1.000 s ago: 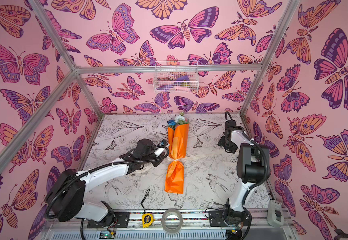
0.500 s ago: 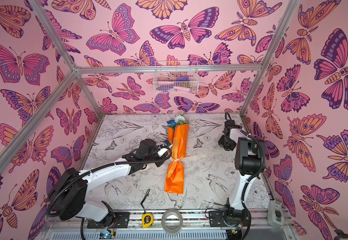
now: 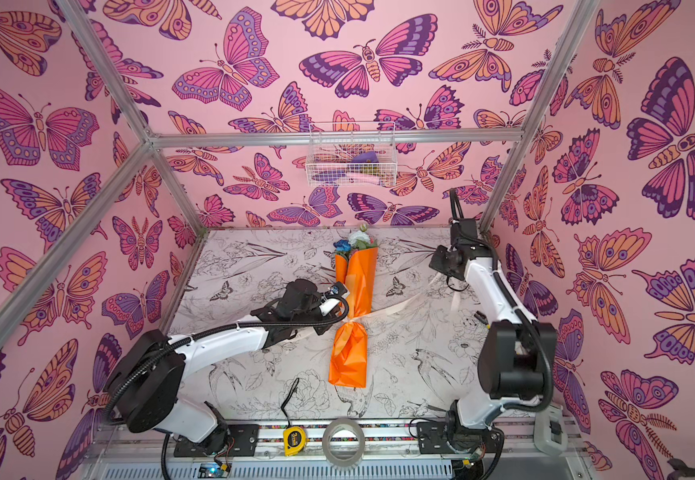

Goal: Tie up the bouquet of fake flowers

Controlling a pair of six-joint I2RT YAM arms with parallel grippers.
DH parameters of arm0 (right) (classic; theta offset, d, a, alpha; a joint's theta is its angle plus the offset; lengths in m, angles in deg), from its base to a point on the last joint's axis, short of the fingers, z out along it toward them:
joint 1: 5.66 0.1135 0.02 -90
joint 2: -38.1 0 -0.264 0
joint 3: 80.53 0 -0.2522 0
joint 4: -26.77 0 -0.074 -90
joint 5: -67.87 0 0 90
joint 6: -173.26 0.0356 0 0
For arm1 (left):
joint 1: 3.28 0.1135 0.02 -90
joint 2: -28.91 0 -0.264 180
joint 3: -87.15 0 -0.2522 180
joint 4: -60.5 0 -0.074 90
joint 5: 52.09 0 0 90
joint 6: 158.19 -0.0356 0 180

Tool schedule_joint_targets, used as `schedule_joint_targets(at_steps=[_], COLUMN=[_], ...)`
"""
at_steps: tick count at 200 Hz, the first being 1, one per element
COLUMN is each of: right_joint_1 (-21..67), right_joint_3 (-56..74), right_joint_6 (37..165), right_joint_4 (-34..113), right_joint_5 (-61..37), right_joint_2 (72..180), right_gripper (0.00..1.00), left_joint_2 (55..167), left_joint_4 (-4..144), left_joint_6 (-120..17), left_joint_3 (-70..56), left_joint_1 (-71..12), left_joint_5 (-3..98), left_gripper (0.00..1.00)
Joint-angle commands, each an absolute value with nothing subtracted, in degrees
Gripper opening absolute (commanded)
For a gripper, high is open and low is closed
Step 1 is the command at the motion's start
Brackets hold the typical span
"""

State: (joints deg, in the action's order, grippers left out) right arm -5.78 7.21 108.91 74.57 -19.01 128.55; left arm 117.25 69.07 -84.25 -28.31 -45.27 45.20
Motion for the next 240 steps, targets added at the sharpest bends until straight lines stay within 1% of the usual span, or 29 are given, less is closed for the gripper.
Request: schedule_joint_targets(at_steps=[1, 29, 58, 97, 130, 184, 240], right_joint_1=[-2.25, 5.46, 14.96, 25.70, 33.93, 41.40, 47.24], right_joint_3=[5.58, 2.54, -4.27, -14.64, -23.42, -31.87, -40.94], right_joint_6=[106.82, 105.32, 101.78, 97.12, 93.25, 91.28, 88.64], right_joint_4=[76.12, 75.48, 76.84, 79.09, 82.35, 86.29, 91.96], right_joint_5=[-12.95, -11.36, -10.45, -8.03, -7.98, -3.81, 6.41], right_joint_2=[123.11, 119.11, 120.57, 127.78, 137.28, 147.65, 156.14], right_gripper=[0.00, 0.00, 0.00, 0.00, 0.00, 0.00, 0.00], left_joint_2=[118.02, 118.91, 120.21, 120.43, 120.23, 122.33, 125.97], left_joint_4=[65.74, 63.47, 61.92, 58.73, 56.78, 56.85, 57.16], left_joint_6=[-86.74, -89.31, -92.54, -96.03, -98.86, -102.53, -103.38], left_joint_3=[-26.97, -26.80, -26.70, -28.41, -29.78, -30.29, -28.69], left_joint_1=[-46.15, -47.56, -49.02, -50.45, -51.86, -55.53, -58.46], left_joint_5=[44.67, 43.97, 42.21, 41.48, 41.56, 38.07, 33.81], left_gripper=[0.00, 0.00, 0.00, 0.00, 0.00, 0.00, 0.00])
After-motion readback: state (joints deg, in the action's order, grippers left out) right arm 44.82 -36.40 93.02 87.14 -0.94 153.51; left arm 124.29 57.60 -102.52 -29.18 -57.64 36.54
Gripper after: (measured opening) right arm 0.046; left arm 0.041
